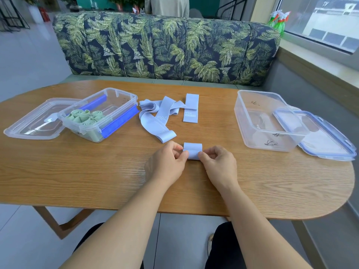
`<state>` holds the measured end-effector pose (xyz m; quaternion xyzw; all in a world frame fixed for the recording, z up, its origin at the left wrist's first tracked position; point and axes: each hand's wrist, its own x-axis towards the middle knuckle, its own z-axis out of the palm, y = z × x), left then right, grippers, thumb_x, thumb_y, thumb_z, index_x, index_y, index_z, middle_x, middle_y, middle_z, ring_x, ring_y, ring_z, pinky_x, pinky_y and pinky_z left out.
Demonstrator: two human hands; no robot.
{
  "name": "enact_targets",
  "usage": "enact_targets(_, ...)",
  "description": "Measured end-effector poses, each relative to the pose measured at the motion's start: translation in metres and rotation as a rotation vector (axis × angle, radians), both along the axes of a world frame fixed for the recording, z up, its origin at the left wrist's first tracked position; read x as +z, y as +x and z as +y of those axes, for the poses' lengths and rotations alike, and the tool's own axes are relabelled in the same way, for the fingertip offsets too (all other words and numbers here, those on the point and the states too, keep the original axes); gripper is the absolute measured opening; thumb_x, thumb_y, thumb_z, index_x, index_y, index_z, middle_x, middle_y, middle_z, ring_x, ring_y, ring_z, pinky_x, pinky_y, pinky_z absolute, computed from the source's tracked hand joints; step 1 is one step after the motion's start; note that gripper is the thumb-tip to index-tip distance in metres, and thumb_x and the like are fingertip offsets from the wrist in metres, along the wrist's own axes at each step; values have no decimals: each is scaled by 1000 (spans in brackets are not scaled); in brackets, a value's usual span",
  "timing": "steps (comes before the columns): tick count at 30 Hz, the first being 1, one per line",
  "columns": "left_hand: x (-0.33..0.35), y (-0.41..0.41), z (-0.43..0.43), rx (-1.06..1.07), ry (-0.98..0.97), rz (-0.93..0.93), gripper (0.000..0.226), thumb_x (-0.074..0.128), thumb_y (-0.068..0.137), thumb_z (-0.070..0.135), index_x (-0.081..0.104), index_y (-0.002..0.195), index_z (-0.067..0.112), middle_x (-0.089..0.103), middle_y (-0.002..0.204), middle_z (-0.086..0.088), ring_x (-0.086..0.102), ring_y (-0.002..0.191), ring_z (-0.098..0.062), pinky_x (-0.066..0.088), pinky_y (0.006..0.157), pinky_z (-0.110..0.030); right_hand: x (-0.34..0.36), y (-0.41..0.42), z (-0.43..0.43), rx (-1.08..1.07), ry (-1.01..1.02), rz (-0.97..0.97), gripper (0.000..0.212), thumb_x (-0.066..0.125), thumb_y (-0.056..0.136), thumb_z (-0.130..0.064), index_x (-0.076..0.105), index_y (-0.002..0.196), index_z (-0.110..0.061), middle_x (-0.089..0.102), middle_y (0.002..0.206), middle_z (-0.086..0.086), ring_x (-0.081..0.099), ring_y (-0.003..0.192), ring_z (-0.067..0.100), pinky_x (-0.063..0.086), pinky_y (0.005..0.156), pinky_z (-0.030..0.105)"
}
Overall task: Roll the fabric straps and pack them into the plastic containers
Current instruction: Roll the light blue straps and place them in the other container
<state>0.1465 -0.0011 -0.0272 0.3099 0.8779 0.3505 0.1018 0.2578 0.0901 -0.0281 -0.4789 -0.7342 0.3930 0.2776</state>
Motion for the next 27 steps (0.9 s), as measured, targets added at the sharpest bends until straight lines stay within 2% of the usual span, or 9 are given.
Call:
enact_targets(6,-4,-8,3,10,78,-112,23,61,82,55,58,96,37,66,77,19,64,82,-6,51,77,-33,-2,-6,6,-11,-31,-4,18,64,85,-38,66,82,-20,67,84,-4,62,85,18,50,75,36)
enact_targets(10,-7,-9,4,3,81,-104,15,63,82,48,58,90,36,65,76,19,63,78,-6,52,78,-36,-2,-10,8,-23,-35,-13,23,64,86,-40,65,81,-18,67,82,-3,61,83,18,45,68,32)
enact_targets(13,-6,-9,7,34,45,-103,16,60,83,51,61,85,35,65,80,20,63,81,-7,52,78,-35,-1,-12,11,-30,-46,-23,27,63,86,-43,65,79,-17,68,80,-2,62,81,19,42,65,30)
enact_targets(16,-6,-12,12,58,22,-137,21,60,80,55,62,79,34,66,79,18,65,78,-9,54,78,-35,-3,-12,12,-15,-58,5,22,63,84,-44,63,80,-23,70,80,-2,65,80,21,49,69,33)
enact_targets(20,-3,-15,16,74,-2,-175,27,59,79,59,64,78,32,69,74,12,67,75,-14,55,76,-34,-4,-12,12,5,-77,18,18,64,81,-41,62,92,-28,69,82,-4,67,80,22,54,78,41)
enact_targets(24,-1,-14,17,103,-12,-168,34,57,80,62,66,78,30,69,74,10,67,76,-14,54,73,-31,-2,-15,15,-9,-145,27,21,63,75,-48,62,83,-28,71,85,-4,67,82,25,56,79,44)
enact_targets(27,-5,-15,15,90,71,-200,29,60,77,61,62,83,32,69,80,14,68,76,-13,55,77,-36,1,-17,18,-18,-196,43,24,63,73,-48,62,79,-25,71,82,-2,65,77,25,56,79,45)
